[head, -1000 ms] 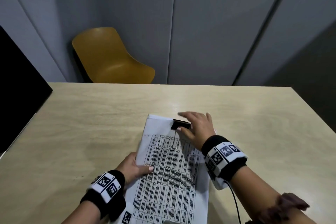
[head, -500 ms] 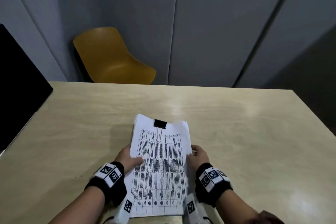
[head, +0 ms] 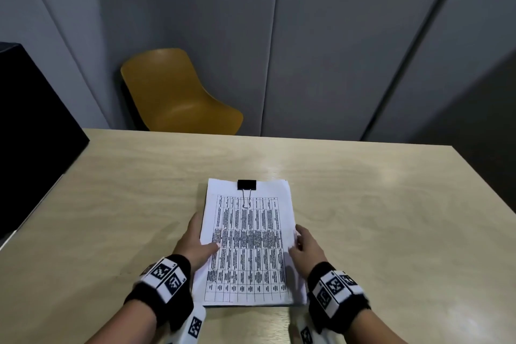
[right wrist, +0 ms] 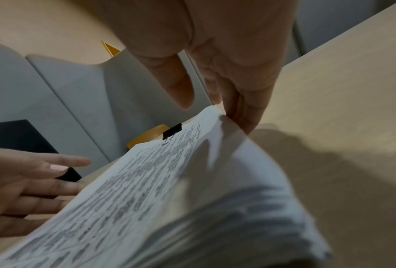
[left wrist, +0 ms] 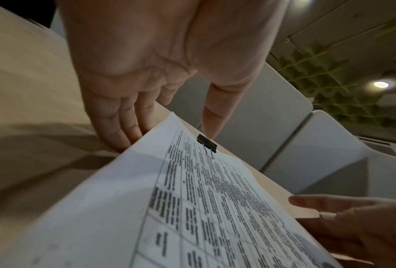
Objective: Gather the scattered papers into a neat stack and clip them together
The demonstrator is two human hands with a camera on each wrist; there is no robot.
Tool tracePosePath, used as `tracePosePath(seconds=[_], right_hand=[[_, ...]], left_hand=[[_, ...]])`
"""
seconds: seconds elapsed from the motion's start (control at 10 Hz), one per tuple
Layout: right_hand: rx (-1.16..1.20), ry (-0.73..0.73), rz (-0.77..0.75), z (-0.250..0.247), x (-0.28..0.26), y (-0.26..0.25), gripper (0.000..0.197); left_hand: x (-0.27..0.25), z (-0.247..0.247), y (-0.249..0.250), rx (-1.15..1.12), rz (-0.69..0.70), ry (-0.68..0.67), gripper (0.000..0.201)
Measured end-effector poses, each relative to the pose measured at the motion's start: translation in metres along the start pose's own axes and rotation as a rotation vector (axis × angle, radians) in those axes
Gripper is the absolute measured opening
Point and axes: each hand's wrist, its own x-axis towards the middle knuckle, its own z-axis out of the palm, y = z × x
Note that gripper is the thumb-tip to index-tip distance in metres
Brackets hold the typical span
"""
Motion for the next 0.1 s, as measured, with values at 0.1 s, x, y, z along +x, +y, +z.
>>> tracePosePath(seconds=[0.1], right_hand=[[0.044,0.019,-0.016,-0.0027,0.0022,0.0110,0.058]], left_hand=[[-0.0070,-0.0062,0.0062,-0.058,0.021,-0.021,0.087]])
